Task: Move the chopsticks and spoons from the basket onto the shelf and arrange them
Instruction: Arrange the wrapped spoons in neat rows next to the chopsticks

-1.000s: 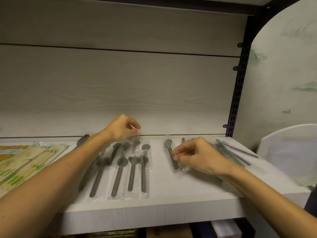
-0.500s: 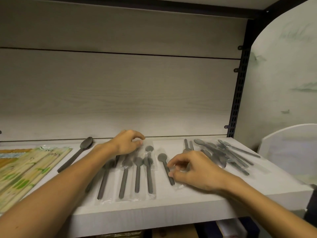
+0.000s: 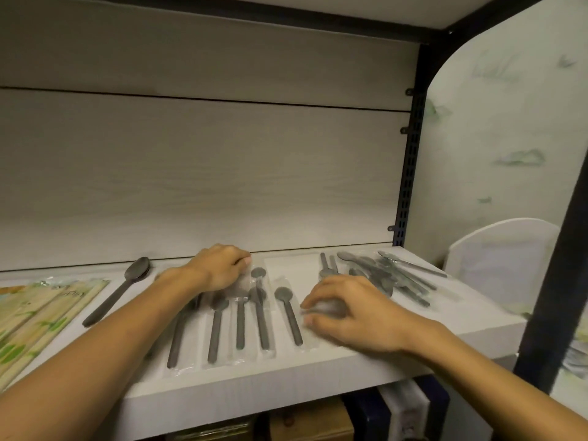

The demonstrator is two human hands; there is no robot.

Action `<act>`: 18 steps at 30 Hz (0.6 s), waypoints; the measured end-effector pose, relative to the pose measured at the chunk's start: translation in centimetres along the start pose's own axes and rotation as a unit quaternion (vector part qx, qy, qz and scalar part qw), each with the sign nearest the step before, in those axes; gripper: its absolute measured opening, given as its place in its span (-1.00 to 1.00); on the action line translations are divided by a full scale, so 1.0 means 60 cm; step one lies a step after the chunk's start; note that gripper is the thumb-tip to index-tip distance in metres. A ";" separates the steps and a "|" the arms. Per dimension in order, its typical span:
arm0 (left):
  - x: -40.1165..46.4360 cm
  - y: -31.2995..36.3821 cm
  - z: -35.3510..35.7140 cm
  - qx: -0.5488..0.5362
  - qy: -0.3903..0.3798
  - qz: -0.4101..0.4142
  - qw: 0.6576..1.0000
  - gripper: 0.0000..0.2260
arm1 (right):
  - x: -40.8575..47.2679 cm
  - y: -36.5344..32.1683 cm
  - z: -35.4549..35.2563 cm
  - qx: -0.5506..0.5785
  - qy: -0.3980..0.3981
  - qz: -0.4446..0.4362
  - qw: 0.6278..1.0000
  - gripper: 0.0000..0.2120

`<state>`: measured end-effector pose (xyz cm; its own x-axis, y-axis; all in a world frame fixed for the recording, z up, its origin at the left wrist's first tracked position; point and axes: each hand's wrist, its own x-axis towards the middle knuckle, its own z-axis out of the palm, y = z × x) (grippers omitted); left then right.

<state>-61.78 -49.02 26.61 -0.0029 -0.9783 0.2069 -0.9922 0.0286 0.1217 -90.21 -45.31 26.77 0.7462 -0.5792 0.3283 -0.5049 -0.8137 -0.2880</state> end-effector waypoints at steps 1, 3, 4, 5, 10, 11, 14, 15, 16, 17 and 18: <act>0.002 0.004 -0.003 0.006 0.014 0.004 1.000 -0.69 | -0.004 0.007 -0.008 -0.003 0.009 0.012 1.000 -0.69; 0.006 0.018 -0.008 -0.003 0.036 0.010 0.999 -0.69 | -0.016 0.024 -0.026 -0.009 0.031 0.048 0.998 -0.73; 0.008 0.027 -0.010 -0.011 0.045 0.018 0.999 -0.69 | -0.023 0.035 -0.035 -0.021 0.047 0.066 0.996 -0.76; 0.011 0.039 -0.011 -0.020 0.051 0.029 0.998 -0.69 | -0.030 0.047 -0.045 -0.037 0.065 0.086 0.993 -0.81; 0.031 0.120 -0.003 -0.063 0.025 0.084 0.994 -0.74 | -0.056 0.088 -0.067 -0.057 0.118 0.164 0.978 -0.83; 0.037 0.136 0.001 -0.068 0.019 0.090 0.993 -0.75 | -0.058 0.090 -0.065 -0.061 0.106 0.167 0.978 -0.77; 0.054 0.172 0.015 -0.078 -0.015 0.094 0.992 -0.72 | -0.054 0.095 -0.050 -0.099 0.049 0.171 0.979 -0.66; 0.059 0.181 0.020 -0.077 -0.031 0.087 0.993 -0.70 | -0.051 0.098 -0.046 -0.105 0.039 0.174 0.978 -0.70; 0.063 0.187 0.025 -0.076 -0.047 0.080 0.993 -0.67 | -0.050 0.102 -0.043 -0.104 0.036 0.176 0.978 -0.77; 0.067 0.192 0.029 -0.075 -0.060 0.074 0.993 -0.65 | -0.048 0.106 -0.041 -0.099 0.037 0.177 0.979 -0.82; 0.071 0.195 0.032 -0.076 -0.066 0.071 0.992 -0.64 | -0.049 0.110 -0.041 -0.090 0.039 0.177 0.979 -0.85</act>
<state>-73.65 -53.22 27.02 -0.1676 -0.9803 0.1042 -0.9503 0.1887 0.2474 -96.81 -49.14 26.13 0.4790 -0.8225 0.3067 -0.7989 -0.5532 -0.2360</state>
